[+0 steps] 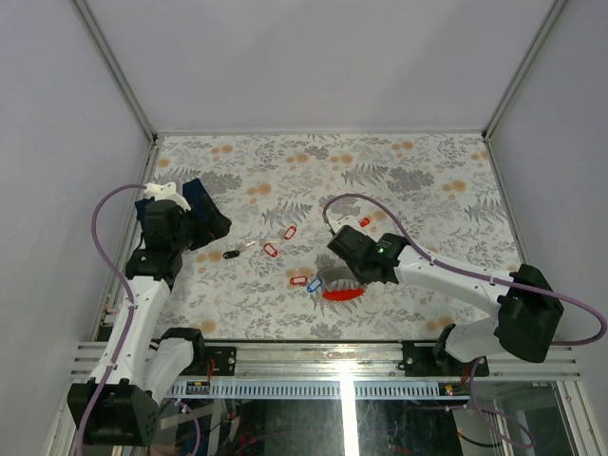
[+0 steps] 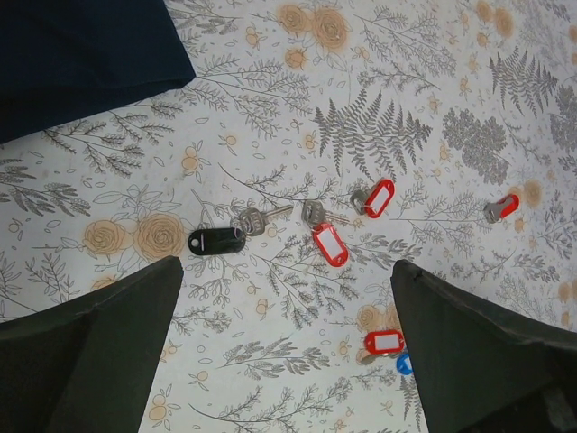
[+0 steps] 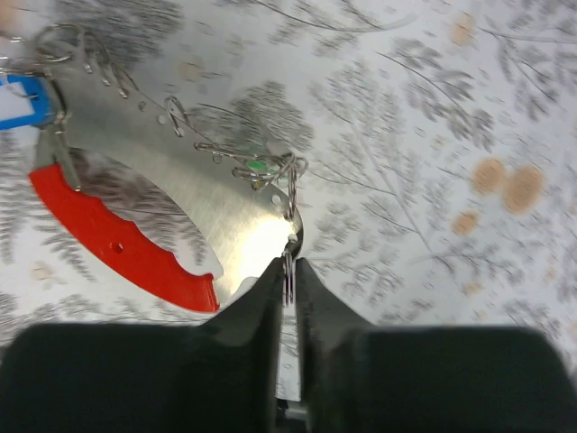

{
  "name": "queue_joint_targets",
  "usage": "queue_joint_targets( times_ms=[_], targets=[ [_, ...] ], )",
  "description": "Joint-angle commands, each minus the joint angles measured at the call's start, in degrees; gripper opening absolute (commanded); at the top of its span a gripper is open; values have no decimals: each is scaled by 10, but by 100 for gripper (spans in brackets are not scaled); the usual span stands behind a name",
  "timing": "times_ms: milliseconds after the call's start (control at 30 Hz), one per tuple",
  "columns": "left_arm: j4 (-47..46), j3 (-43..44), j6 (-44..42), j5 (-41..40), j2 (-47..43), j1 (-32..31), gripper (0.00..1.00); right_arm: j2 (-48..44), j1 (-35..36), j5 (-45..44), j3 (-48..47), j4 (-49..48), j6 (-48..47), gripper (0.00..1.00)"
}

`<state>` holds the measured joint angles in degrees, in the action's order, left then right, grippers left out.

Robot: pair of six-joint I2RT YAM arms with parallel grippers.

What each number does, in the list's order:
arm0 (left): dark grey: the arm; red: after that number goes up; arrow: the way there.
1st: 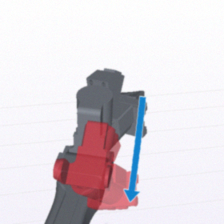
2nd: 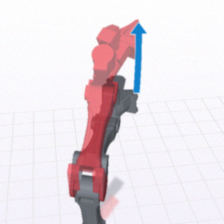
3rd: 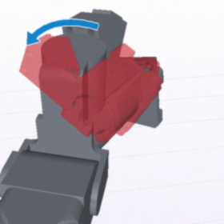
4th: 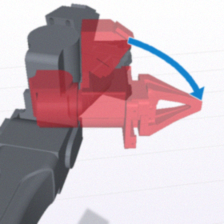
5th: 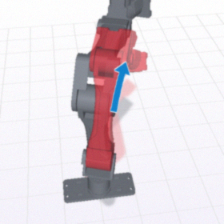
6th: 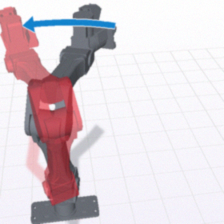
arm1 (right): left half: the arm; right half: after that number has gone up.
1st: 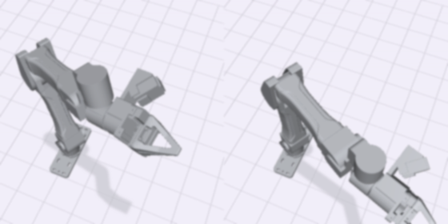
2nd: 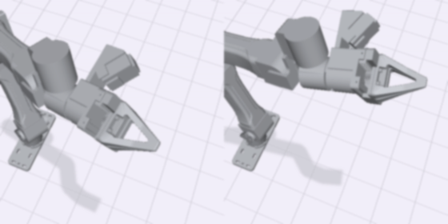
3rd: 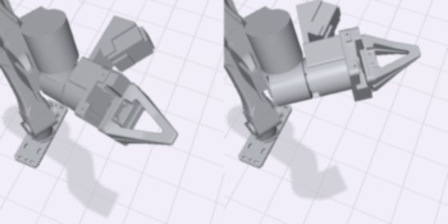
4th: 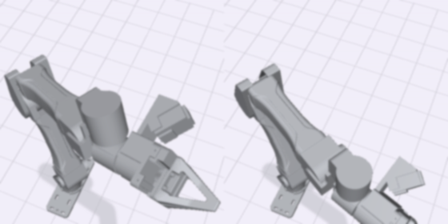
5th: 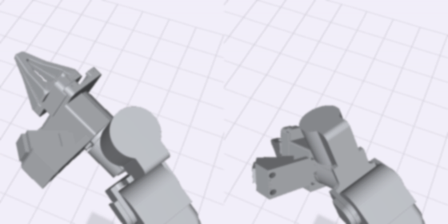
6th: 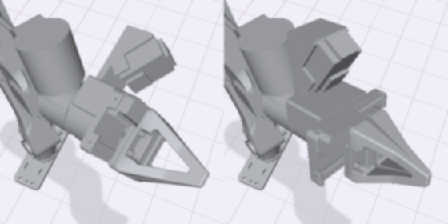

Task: Put the keys on the keyring

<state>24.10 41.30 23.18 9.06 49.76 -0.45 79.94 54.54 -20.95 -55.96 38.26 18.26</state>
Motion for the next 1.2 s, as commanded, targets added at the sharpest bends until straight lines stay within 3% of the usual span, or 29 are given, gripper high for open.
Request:
queue_joint_targets(
  times_ms=[0, 100, 167, 233, 400, 500, 767, 933, 1167],
  targets=[
    [-20, -6, 0, 4, 4, -11, 100, 6, 3, -144, -24, 79, 22, 21],
    [-20, -8, 1, 3, 6, -16, 100, 3, 3, -197, -39, 100, 52, 39],
    [-20, -8, 1, 3, 6, -19, 100, -10, 2, -194, -47, 88, 47, 45],
    [-20, -7, -1, 2, 8, -22, 100, -27, 2, -140, -51, 54, 23, 46],
    [-20, -8, -3, 6, 13, -25, 100, -36, -33, 92, -47, -35, -12, 44],
    [-21, -10, -4, 10, 13, -27, 100, -13, -63, 169, -57, -62, -21, 43],
    [-23, -11, -6, 17, 16, -35, 100, 102, -80, 227, -108, -99, -1, 38],
    [-21, -12, -7, 14, 14, -38, 100, 150, -79, 239, -116, -120, 44, 52],
    [-20, -12, -7, 14, 16, -39, 100, 203, -79, 212, -110, -122, 82, 53]
  ],
)
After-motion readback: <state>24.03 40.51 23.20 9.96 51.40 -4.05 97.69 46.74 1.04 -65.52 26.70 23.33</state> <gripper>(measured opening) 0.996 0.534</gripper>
